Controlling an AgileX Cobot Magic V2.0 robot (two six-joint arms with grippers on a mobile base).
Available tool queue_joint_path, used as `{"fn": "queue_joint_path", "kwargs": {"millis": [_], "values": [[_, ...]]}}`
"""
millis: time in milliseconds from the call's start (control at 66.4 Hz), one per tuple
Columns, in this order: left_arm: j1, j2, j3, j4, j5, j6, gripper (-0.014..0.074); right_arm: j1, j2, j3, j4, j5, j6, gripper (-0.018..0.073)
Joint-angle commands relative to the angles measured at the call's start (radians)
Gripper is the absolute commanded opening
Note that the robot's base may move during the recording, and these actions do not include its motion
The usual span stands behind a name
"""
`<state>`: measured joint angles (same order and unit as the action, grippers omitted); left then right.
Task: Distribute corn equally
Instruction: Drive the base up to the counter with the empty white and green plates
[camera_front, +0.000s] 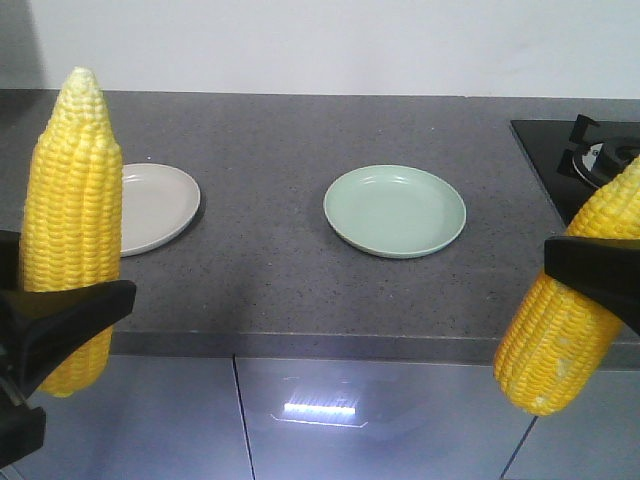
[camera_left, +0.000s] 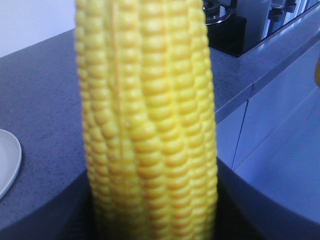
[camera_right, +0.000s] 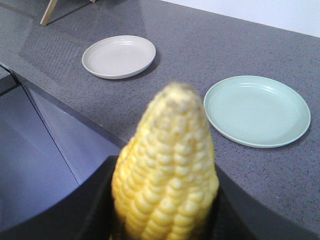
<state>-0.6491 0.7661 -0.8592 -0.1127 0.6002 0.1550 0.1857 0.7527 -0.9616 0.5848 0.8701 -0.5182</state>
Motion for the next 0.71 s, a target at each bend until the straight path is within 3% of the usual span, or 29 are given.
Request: {"fn": "queue_joint_path", "kwargs": {"millis": [0, 692], "values": [[0.0, -0.006, -0.027, -0.008, -0.071, -0.002, 0.026, -0.001, -0.003, -0.025, 0.027, -0.061, -0.004, 0.0196], [0.0, -0.006, -0.027, -0.008, -0.071, -0.002, 0.026, -0.001, -0.003, -0.025, 0.027, -0.061, -0.004, 0.0196]]}}
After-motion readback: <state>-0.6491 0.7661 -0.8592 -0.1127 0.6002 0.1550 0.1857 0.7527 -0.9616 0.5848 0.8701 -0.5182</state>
